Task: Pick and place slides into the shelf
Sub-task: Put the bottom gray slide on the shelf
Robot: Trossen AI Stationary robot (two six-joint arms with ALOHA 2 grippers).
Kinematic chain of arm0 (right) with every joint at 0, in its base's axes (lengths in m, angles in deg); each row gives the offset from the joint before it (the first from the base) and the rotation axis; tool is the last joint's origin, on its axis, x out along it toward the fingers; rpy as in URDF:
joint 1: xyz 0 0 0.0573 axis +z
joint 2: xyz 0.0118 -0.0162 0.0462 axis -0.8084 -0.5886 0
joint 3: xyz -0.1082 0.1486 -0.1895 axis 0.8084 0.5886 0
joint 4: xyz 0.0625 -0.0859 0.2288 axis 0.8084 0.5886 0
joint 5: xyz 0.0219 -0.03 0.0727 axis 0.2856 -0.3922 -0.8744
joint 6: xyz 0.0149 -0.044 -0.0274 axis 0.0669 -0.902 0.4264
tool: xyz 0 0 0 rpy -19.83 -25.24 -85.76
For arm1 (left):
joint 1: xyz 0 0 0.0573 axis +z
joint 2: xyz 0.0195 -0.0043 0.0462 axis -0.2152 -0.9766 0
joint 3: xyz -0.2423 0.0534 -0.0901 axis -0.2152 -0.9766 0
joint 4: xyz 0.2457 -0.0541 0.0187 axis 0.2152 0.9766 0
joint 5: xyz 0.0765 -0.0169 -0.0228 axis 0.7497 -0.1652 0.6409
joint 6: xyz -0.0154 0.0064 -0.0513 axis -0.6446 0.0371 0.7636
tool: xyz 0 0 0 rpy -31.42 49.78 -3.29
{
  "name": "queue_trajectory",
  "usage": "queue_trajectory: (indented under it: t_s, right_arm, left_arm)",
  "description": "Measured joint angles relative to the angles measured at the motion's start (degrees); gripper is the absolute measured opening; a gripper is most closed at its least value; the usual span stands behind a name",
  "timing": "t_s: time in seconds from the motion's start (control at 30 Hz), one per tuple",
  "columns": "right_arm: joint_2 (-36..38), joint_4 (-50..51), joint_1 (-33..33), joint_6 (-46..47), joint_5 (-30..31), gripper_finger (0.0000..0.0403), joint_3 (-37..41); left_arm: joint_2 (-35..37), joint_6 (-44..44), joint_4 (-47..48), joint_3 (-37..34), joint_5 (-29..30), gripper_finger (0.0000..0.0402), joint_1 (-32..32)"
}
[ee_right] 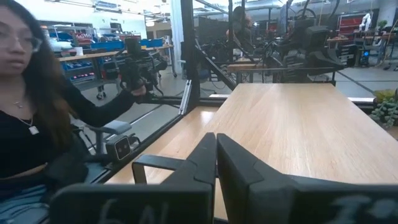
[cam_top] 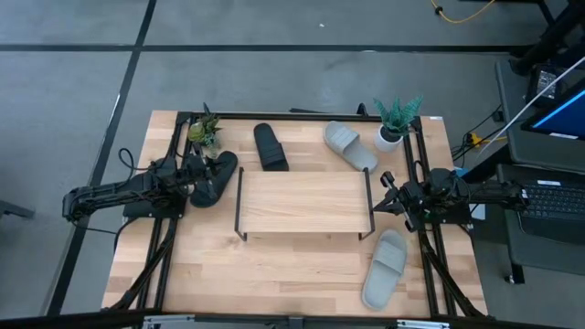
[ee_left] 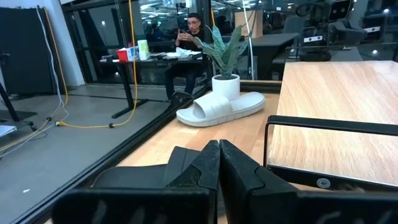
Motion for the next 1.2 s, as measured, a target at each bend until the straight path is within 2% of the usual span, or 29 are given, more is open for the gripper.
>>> queue_trajectory:
  t_s: [0.17,0.43,1.07,1.2]
  right_arm:
    - [0.00,0.00,-0.02,0.17,0.00,0.0016,-0.01]
    - [0.00,0.00,-0.02,0.14,0.00,0.0016,-0.01]
    - [0.00,0.02,-0.02,0.99,0.00,0.0016,0.01]
    - [0.00,0.04,-0.02,-4.99,0.00,0.0016,-0.01]
  left_arm:
    - [0.01,1.55,0.02,-0.01,-0.72,0.0004,0.00]
    - [0.00,0.24,-0.44,0.01,-7.57,0.0001,-0.02]
    - [-0.01,-0.99,-0.44,-0.01,-7.48,0.0001,-0.02]
    - [-0.01,1.79,-0.42,0.00,-7.48,0.0000,-0.02]
